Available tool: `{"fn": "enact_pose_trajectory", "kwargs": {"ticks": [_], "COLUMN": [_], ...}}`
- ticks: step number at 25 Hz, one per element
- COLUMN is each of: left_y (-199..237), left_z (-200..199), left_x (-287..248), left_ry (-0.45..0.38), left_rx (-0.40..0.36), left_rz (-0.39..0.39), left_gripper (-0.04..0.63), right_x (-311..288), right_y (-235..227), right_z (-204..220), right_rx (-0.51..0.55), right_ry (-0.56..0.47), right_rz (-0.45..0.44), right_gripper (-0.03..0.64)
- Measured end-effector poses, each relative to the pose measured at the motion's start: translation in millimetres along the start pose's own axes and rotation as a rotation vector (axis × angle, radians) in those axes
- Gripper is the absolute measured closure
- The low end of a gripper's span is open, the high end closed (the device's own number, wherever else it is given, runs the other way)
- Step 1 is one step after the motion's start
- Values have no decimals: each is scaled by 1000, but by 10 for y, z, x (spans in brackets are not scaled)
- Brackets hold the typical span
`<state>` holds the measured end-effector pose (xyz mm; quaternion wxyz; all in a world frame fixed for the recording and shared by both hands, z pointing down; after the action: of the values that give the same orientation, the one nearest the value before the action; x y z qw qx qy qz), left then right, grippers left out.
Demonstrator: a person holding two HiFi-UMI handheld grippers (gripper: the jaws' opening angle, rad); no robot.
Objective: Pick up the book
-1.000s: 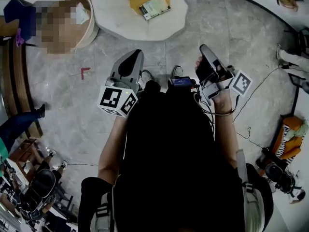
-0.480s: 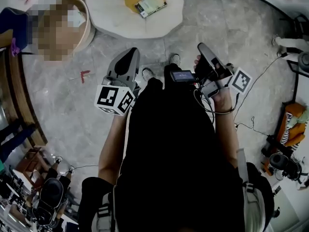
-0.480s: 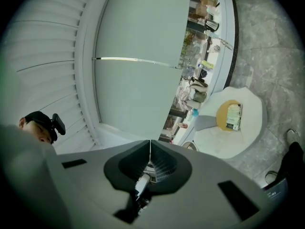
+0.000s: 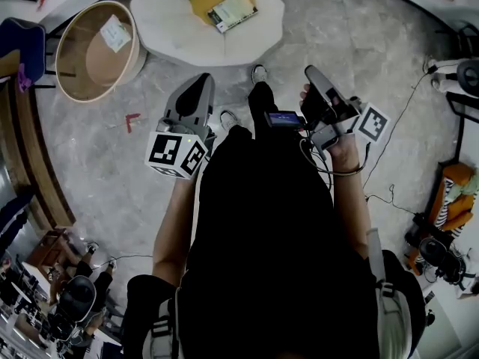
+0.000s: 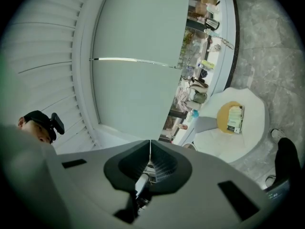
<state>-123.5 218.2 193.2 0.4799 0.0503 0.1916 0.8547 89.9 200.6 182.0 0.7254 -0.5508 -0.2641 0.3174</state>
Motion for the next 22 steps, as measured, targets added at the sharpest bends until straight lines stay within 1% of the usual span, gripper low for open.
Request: {"fn": "enact_pose_trajectory", "kwargs": {"ticks": [6, 14, 18, 22], "left_y": [70, 130, 88, -2], "left_z": [-122, -280, -304, -301], "left_x": [-333, -980, -1298, -1623], "left_ry": [-12, -11, -16, -17], "left_rx": [-15, -20, -9, -18], "left_rz": [-49, -102, -121, -140], "left_gripper": [581, 581, 581, 581], "right_x": [-329, -746, -874, -985], "right_y": [-103, -309, -427, -587], "right_z": [-373, -1059, -1343, -1576], "right_rx": [-21, -35, -41, -58], "right_ry": [35, 87, 116, 163], "right_rz": [-32, -45, -50, -48], "right_gripper": [598, 598, 598, 598]}}
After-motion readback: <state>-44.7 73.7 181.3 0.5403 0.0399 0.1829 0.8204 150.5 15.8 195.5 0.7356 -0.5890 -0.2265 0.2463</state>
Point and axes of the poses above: the fingertips, and each gripper's own axes: x backward along the fingers, y to its left, z out of its underside, the point moved 1 cm from there along x, backward along the fingers, and after that the axes turned 5 degrees about -y, right-handed, at the moved point
